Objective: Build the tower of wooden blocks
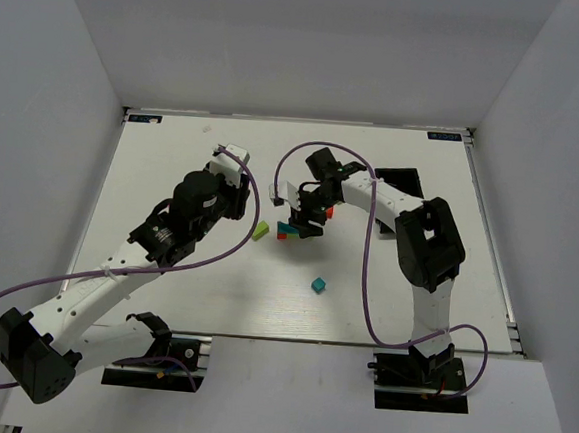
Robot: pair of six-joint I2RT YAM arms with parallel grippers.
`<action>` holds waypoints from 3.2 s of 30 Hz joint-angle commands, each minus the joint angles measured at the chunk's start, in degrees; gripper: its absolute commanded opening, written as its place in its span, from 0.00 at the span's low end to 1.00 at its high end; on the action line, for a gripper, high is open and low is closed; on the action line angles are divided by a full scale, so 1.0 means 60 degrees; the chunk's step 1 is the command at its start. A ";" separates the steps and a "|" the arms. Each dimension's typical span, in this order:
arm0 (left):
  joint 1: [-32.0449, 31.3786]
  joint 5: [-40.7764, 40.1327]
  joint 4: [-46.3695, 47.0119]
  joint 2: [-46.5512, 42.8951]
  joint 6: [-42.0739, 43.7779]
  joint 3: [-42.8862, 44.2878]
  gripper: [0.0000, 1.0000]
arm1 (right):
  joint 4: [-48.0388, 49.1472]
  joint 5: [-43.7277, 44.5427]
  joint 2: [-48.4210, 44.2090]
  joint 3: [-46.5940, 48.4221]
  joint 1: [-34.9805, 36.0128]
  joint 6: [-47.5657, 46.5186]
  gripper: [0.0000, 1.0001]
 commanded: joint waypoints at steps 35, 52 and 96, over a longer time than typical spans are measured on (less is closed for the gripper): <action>0.0061 -0.0118 -0.0116 0.0338 -0.0055 0.0032 0.36 | 0.0787 -0.1958 -0.5975 -0.6309 -0.0476 -0.3627 0.39; 0.0061 -0.0118 -0.0205 0.0441 -0.0055 0.0033 0.61 | -0.0563 -0.1212 -0.3998 -0.5270 0.0901 -0.4906 0.58; 0.0061 -0.0118 -0.0205 0.0353 -0.0055 0.0033 0.61 | 0.1123 0.1308 -0.2900 -0.2341 -0.0197 0.0528 0.02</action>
